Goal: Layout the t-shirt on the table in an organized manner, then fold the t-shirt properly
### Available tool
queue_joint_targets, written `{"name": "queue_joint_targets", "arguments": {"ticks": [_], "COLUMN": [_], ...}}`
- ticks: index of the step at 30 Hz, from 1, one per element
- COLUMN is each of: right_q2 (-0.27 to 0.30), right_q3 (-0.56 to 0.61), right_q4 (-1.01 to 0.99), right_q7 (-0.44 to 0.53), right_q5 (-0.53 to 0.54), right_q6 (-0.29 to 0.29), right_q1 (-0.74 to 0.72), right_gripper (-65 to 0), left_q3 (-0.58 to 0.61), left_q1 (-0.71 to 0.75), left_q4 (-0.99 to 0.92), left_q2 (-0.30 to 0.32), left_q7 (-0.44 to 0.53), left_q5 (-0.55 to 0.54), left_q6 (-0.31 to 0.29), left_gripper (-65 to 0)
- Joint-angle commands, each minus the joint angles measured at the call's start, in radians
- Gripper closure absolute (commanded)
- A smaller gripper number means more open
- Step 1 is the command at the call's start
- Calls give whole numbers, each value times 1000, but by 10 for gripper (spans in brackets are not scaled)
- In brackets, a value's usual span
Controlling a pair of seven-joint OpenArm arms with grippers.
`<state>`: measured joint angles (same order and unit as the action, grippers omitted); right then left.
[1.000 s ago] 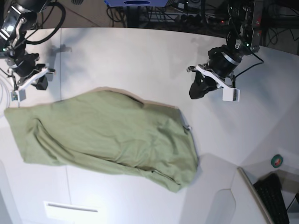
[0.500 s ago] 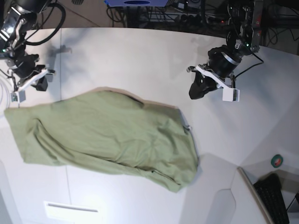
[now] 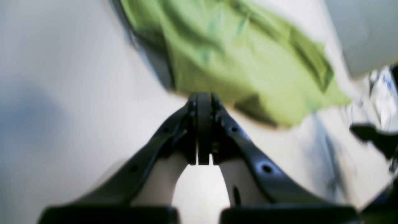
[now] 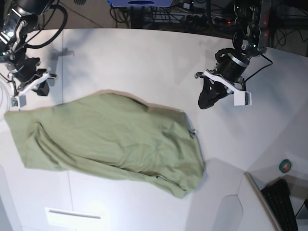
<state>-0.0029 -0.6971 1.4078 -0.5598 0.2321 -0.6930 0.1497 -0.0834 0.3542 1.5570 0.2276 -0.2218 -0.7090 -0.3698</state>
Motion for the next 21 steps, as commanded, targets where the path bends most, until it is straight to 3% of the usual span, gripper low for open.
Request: {"name": "queue_joint_targets", "arguments": {"ticks": [1,17,21], "right_q2": [11,11,11], "right_q3": [0,0,-6], "right_q4": [21,21,23], "right_q7": [22,20,20], "right_q5": [14,14,19], "right_q6": [-5,-5,-5], "right_q1": [-9,-22,-23], "right_gripper": [0,0,-198], "left_q3": [1,1,-5], "left_q1": [1,-5,-8], "left_q4": [1,-43,-36], "left_q2": [6,6,-21], "left_q7": [25,34,34], "left_q5": [-10,-14,-14], "left_q6": [-10,-10,-10], "left_gripper": [0,0,0]}}
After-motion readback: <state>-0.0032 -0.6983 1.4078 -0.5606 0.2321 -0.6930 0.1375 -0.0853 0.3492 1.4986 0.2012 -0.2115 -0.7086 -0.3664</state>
